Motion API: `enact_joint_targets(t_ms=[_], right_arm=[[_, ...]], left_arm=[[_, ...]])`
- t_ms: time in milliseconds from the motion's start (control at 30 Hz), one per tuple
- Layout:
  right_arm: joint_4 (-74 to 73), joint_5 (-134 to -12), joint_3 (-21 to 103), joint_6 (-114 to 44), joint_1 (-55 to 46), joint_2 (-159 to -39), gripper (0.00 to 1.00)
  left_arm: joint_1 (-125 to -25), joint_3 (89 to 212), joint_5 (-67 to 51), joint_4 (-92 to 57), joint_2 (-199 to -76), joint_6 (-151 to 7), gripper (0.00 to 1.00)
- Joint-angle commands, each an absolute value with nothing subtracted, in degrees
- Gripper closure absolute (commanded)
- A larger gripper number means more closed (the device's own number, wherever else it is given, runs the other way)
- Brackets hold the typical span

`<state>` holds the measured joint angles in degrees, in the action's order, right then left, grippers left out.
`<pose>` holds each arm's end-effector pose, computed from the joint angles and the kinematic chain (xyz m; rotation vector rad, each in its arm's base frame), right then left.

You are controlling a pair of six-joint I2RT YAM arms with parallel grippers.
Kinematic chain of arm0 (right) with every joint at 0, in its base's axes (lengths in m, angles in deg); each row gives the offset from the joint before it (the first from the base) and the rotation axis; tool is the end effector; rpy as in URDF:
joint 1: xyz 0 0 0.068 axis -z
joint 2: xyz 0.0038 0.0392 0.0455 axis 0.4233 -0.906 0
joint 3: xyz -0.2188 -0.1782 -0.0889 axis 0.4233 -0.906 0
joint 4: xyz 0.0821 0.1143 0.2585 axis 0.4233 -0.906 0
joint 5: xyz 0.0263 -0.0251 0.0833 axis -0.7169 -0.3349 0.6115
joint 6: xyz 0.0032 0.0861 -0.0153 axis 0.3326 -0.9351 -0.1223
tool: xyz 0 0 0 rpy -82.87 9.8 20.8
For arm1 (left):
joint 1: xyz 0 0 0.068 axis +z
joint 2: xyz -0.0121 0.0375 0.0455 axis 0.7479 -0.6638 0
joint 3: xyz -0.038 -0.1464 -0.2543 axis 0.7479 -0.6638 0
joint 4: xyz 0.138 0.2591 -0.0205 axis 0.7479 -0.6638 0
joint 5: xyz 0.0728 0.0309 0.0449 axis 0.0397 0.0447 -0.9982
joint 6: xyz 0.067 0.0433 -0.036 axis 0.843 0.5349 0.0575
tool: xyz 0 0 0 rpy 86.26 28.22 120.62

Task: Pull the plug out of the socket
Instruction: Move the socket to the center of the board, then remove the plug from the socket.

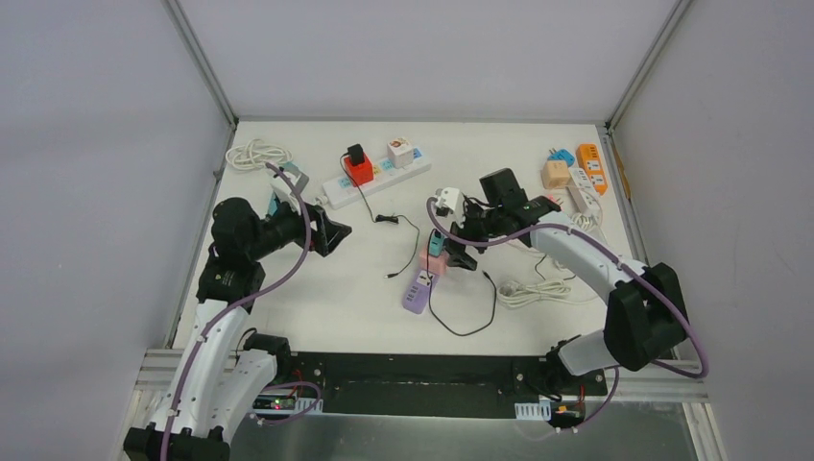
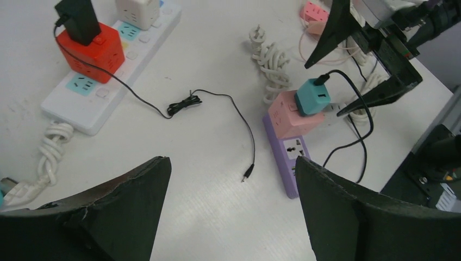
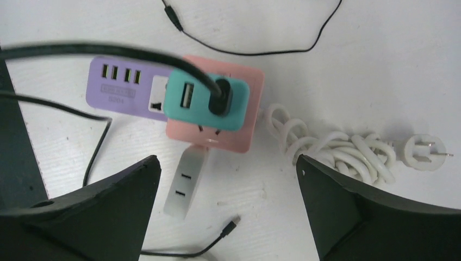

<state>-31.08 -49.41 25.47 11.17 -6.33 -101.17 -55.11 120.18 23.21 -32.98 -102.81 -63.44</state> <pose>0.2759 0.2160 0.2302 -1.5789 1.8456 0.6313 0.2043 -0.0733 0.3386 0.5553 1.7031 -0.7244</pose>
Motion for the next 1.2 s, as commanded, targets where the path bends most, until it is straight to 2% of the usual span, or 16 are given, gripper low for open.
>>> enact_joint_targets(t_ms=[0, 233, 467, 600, 833, 1000, 1167], right_arm=[[-37.81, -45.52, 24.94, 21.71, -3.12, -97.45, 0.00], [-41.45, -40.80, 26.13, 23.69, 1.65, -90.74, 0.00], [-43.46, -45.06, 35.79, 12.02, 1.66, -93.45, 0.00], [-56.51, -34.54, 43.35, 16.85, 1.66, -97.89, 0.00], [-45.42, -31.91, 30.07, 18.64, 2.03, -93.39, 0.00], [-38.08, -32.90, 28.29, 8.33, 4.05, -96.26, 0.01], [-37.60, -29.73, 30.13, 1.20, 6.51, -101.69, 0.11]], left_arm=[[-55.00, 117.86, 31.99, -20.88, -102.38, -68.56, 0.13], [-57.68, 112.11, 31.75, -2.68, -102.91, -76.27, 0.14], [-67.53, 110.12, 20.34, -0.45, -104.47, -72.35, 0.15], [-76.05, 106.32, 13.06, 4.09, -108.88, -66.89, 0.16], [-82.77, 99.68, 13.48, 19.95, -118.86, -62.84, 0.16], [-88.15, 98.07, 7.66, 28.17, -127.09, -62.07, 0.17], [-92.41, 98.52, 0.16, 36.90, -135.14, -68.10, 0.25]])
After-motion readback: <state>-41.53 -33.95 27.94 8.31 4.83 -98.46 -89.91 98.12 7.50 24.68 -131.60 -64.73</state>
